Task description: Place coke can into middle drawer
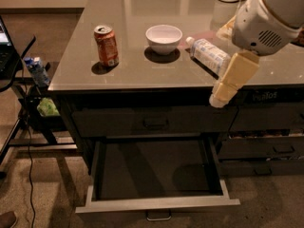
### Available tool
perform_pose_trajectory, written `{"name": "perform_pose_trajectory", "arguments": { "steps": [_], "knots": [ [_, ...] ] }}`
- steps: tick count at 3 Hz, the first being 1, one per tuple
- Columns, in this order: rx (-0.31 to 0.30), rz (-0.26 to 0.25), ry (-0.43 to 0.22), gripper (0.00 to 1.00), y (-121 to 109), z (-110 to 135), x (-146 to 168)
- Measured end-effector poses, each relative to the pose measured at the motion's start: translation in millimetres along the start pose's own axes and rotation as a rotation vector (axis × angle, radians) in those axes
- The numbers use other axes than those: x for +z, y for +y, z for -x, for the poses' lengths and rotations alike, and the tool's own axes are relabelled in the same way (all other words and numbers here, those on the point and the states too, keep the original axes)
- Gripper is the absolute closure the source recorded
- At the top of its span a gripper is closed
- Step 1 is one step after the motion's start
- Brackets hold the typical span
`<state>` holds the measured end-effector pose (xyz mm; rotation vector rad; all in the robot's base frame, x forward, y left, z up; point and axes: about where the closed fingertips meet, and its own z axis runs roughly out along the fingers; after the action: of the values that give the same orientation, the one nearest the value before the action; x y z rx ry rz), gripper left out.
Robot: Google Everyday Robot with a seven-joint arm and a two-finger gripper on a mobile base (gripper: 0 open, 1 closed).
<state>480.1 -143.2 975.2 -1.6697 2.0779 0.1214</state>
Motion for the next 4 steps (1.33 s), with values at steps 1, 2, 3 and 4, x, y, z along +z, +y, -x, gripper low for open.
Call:
{"name": "perform_pose_trajectory", "arguments": {
  "steps": [1, 2, 3, 4],
  "knots": [
    [0.005, 0.007, -0.042, 0.00, -1, 11, 19],
    [0.002, 0.031, -0.128, 0.00, -12, 38, 50],
    [-0.006, 0.064, -0.196, 0.00, -30, 69, 80],
    [-0.006, 0.064, -0.198, 0.00, -30, 69, 81]
  ]
}}
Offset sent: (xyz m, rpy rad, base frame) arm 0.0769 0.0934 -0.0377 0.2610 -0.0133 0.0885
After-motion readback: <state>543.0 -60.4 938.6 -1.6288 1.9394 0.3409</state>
